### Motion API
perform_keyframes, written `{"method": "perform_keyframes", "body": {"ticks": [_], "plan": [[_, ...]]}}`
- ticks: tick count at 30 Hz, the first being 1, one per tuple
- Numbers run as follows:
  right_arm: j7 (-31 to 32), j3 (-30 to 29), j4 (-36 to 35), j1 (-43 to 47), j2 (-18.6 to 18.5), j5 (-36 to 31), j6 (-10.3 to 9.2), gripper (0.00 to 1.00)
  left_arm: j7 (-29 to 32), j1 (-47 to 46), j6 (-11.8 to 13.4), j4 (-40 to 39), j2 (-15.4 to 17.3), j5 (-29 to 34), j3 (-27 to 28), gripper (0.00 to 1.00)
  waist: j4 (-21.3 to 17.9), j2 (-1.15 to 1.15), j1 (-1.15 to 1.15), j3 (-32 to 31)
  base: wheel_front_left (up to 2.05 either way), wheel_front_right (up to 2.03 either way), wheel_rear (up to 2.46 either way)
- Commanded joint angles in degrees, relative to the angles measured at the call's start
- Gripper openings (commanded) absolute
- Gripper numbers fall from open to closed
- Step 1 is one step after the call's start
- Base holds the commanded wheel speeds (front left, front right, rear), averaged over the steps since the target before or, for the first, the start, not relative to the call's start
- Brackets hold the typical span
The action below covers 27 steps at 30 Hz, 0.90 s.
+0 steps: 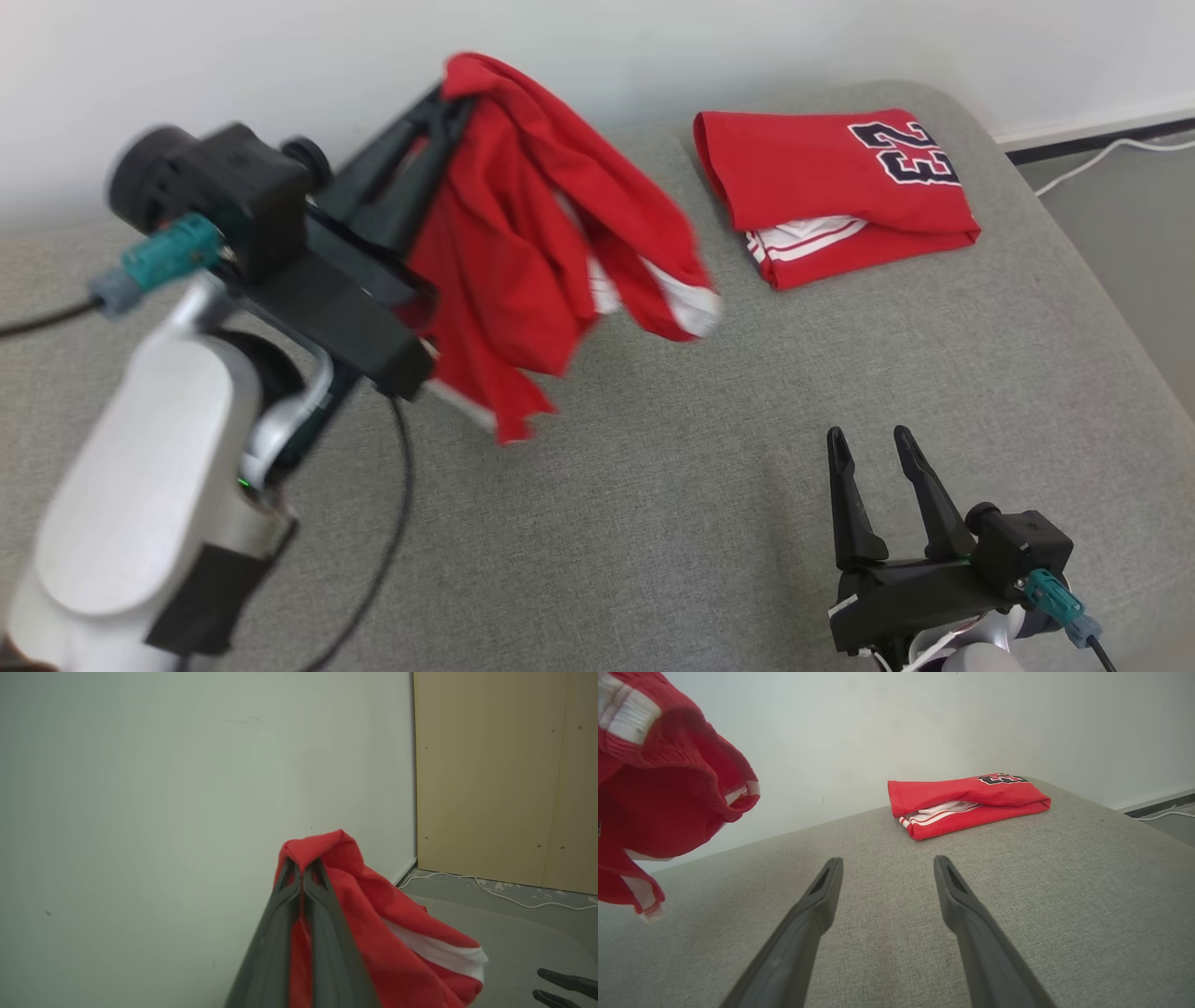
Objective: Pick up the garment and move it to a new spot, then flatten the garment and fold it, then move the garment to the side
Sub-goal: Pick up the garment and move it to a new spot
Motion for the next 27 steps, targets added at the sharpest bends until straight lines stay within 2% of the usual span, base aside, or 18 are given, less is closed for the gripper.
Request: {"method": "perform_keyframes", "body": {"ticks": [1, 7, 13, 17, 21, 27], "plan": [[-0.27, -0.07, -0.18, 0.2, 0.01, 0.04, 0.01, 1.0, -0.24, 1.28, 0.64, -0.97, -0.49, -0.67, 0.14, 0.0, -0.47, 0.0, 0.0, 0.39, 0.0, 0.0, 0.0], [-0.27, -0.42, -0.04, -0.06, 0.01, -0.81, 0.01, 1.0, -1.23, 8.06, 3.03, -2.84, -3.59, -3.26, -1.25, 0.0, 0.24, 0.0, 0.0, 0.42, 0.0, 0.0, 0.0], [-0.27, -0.62, 0.27, -0.65, 0.01, -1.98, 0.01, 1.0, -4.98, 15.68, 4.89, 1.63, -3.11, -5.5, 0.68, 0.0, 1.79, 0.0, 0.0, 0.61, 0.0, 0.0, 0.0], [-0.27, -0.54, 0.52, -0.39, -0.01, -2.54, 0.01, 1.0, -9.8, 20.74, 6.22, 7.6, -1.26, -5.55, 3.42, 0.0, 2.98, 0.0, 0.0, 0.83, 0.0, 0.0, 0.0], [-0.28, -0.71, 0.91, -0.14, 0.01, -3.04, 0.01, 1.0, -13.47, 23.58, 6.26, 12.89, -0.78, -5.63, 4.36, 0.0, 4.19, 0.0, 0.0, 0.85, 0.0, 0.0, 0.0], [-0.28, -0.94, 1.6, -0.47, 0.01, -3.62, 0.01, 1.0, -17.69, 25.1, 5.09, 21.22, -2.11, -6.38, 4.04, 0.0, 6.19, 0.0, 0.0, 0.23, 0.0, 0.0, 0.0]]}}
